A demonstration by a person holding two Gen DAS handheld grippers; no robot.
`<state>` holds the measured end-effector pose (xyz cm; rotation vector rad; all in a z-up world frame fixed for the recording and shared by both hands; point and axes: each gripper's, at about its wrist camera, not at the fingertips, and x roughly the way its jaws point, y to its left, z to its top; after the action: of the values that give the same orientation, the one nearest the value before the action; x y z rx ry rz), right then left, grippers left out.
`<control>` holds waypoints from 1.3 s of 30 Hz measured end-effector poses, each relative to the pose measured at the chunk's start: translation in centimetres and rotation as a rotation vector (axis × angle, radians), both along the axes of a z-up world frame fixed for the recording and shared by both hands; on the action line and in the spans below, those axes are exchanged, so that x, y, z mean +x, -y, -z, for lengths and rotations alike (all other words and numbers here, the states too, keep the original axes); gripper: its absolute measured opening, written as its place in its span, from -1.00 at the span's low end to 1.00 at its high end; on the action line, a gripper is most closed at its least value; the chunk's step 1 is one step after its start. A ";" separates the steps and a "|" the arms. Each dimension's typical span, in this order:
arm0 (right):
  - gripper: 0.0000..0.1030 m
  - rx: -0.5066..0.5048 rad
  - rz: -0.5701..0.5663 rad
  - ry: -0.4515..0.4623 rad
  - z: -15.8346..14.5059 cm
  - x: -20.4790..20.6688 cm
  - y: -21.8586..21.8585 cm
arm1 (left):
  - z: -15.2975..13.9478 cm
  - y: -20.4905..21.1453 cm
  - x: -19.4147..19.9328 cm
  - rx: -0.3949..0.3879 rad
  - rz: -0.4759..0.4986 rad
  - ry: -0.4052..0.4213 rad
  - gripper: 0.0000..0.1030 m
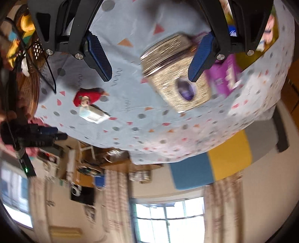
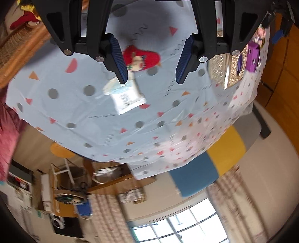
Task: Organize soft objects
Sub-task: 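Move both tools back to the red plush and wipes pack on the bed, then grasp the red plush toy with the left tool while the right tool grasps the white wipes pack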
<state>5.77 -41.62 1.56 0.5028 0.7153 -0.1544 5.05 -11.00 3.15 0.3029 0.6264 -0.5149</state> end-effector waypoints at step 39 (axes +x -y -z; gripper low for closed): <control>0.05 0.055 0.017 -0.130 3.2 5.5 6.8 | 13.1 19.1 9.6 -0.085 0.296 -0.502 -0.42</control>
<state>11.23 -48.38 -1.61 0.5548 0.8437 -0.1852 14.66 -30.15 -9.95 0.1845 1.0502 -0.9136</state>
